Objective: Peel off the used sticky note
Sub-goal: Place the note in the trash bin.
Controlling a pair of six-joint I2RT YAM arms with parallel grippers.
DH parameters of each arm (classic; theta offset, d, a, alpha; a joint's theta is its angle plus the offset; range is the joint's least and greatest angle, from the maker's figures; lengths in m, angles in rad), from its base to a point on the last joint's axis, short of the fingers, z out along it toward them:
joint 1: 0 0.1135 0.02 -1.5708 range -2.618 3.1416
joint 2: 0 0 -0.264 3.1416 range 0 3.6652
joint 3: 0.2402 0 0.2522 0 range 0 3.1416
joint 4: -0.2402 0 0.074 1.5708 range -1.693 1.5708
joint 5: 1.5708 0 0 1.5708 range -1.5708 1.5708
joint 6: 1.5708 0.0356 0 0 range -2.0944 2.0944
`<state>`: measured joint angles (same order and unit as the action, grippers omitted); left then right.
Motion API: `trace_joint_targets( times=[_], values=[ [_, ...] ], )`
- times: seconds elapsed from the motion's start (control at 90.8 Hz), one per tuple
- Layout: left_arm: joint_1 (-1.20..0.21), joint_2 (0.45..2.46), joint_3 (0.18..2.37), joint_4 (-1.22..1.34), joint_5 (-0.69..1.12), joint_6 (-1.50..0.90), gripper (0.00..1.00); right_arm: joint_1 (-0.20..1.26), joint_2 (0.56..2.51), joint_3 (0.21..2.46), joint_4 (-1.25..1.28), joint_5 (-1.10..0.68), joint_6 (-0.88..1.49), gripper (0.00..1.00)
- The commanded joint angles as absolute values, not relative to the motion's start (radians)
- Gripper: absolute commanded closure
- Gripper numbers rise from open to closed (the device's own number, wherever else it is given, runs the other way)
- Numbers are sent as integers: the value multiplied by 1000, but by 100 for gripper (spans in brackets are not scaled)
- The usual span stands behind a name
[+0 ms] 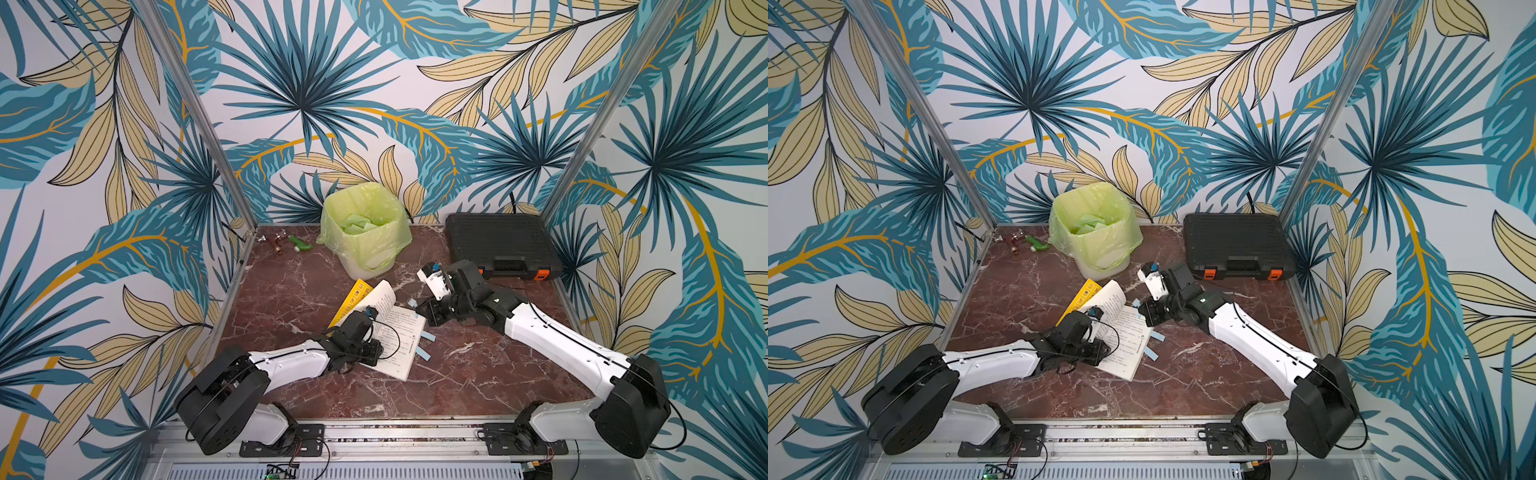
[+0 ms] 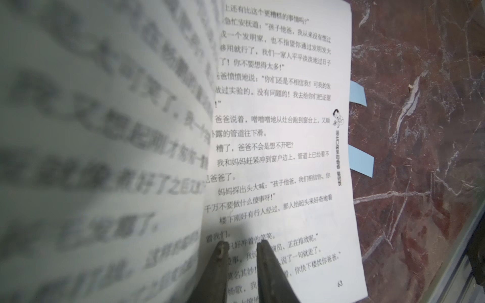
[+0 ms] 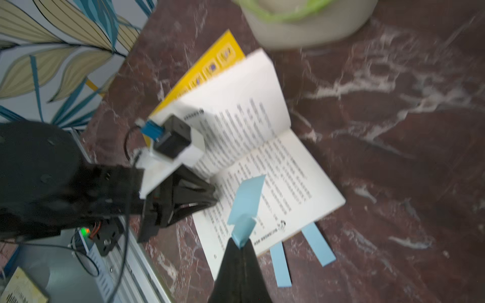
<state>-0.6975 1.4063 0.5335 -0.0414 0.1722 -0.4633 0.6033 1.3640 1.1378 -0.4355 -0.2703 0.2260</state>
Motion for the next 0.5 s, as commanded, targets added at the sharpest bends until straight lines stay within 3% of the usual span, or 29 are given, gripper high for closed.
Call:
trace_joint_targets(
  times=[0.0,0.485],
  values=[
    [-684,1432,519,-107,125,-469,77,597,1388,1254,-355,-186,170,100],
    [-684,1355,509,-137,98,-474,77,569,1992,2058,-264,-160,103,100]
  ],
)
